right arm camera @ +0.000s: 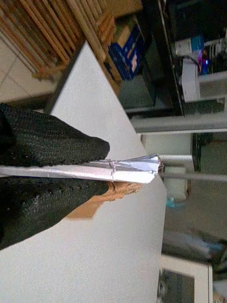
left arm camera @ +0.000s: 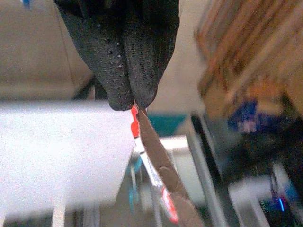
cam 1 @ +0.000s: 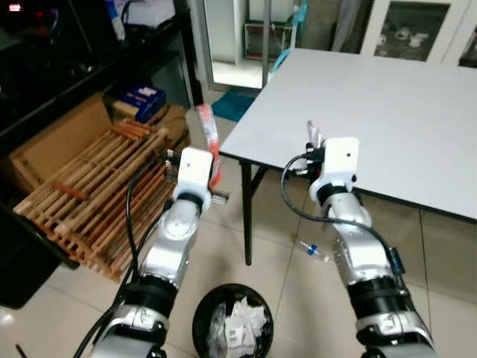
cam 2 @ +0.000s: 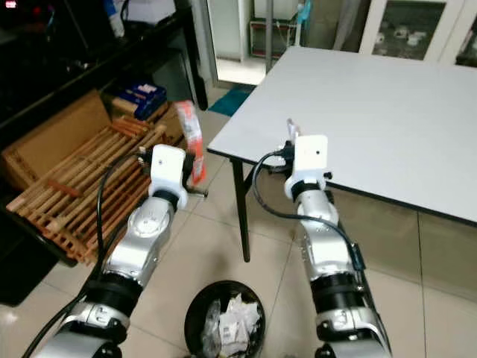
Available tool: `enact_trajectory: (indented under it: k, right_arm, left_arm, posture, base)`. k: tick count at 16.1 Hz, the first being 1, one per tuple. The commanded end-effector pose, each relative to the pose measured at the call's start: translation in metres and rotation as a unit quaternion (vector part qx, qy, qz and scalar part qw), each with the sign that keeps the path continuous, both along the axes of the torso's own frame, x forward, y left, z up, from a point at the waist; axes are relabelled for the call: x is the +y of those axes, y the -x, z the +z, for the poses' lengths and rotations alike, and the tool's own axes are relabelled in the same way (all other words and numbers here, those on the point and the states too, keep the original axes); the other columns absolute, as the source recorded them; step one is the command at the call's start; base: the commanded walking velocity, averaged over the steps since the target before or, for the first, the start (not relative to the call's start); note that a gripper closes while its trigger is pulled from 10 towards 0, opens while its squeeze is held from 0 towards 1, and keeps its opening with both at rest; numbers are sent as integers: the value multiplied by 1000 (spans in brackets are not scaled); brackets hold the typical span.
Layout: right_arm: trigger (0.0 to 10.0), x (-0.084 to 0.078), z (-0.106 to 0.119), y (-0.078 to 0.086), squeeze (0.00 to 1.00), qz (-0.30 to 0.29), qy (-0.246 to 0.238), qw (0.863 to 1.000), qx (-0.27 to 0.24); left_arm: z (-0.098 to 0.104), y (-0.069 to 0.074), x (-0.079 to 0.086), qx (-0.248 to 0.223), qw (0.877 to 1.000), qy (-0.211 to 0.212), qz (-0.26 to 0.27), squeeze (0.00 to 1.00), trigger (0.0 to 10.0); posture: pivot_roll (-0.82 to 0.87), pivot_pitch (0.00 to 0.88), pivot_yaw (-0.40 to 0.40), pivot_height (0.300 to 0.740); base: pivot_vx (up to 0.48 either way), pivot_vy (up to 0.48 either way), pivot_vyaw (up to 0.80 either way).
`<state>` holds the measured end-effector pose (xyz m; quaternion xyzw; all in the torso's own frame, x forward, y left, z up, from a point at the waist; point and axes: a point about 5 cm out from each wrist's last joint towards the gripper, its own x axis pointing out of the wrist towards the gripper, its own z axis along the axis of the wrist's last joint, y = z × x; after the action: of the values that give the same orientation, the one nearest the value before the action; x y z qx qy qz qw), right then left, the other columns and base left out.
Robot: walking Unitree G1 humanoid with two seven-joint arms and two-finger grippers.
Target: Picking trash to rubbish bin
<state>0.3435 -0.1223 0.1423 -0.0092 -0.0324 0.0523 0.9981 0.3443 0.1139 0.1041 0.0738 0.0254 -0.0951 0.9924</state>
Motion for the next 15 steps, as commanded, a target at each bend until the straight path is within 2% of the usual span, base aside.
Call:
enact_trajectory:
  k: [1, 2, 3, 4, 6, 8, 11, 13, 15]
  right_arm:
    - [10000, 7, 3, -1, 0, 11, 3, 1000, -4]
    - [10000, 7, 3, -1, 0, 11, 3, 1000, -4]
    - [10000, 7, 3, -1, 0, 11, 3, 1000, -3]
    - [10000, 7, 3, -2, 0, 11, 4, 1000, -3]
    - [10000, 7, 4, -2, 0, 11, 5, 1000, -4]
    - [10000, 5, 5, -2, 0, 9, 7, 1000, -5]
    - [10000, 6, 6, -3, 0, 8, 8, 1000, -7]
    - [10000, 5, 6, -2, 0, 7, 8, 1000, -8]
    - [10000, 5, 6, -2, 0, 6, 7, 1000, -8]
  left_arm:
    - [-43, 11, 9, 110, 993, -33, -21, 0, 10000]
    - [-65, 20, 8, 166, 983, -63, -49, 0, 10000]
    - [-73, 25, 8, 180, 979, -80, -59, 0, 10000]
    - [-88, 34, 5, 217, 971, -76, -72, 0, 10000]
    - [-99, 42, -3, 269, 949, -100, -131, 0, 10000]
    - [-115, 58, -25, 304, 936, -94, -151, 0, 10000]
    - [-119, 65, -42, 298, 932, -97, -181, 0, 10000]
    - [-118, 66, -48, 290, 931, -98, -198, 0, 10000]
    - [-117, 65, -48, 287, 932, -106, -195, 0, 10000]
  posture:
    - [23, 19, 76, 740]
    - [23, 18, 77, 740]
    - [22, 18, 77, 740]
    - [15, 14, 77, 740]
    - [6, 12, 78, 740]
    - [2, 14, 78, 740]
    - [-7, 17, 80, 740]
    - [-9, 22, 84, 740]
    - [-5, 25, 82, 740]
  base:
    - [0, 0, 0]
    - [0, 0, 0]
    - [0, 0, 0]
    - [0, 0, 0]
    - [0, 0, 0]
    - [0, 0, 0]
    - [0, 0, 0]
    - [0, 0, 0]
    - [0, 0, 0]
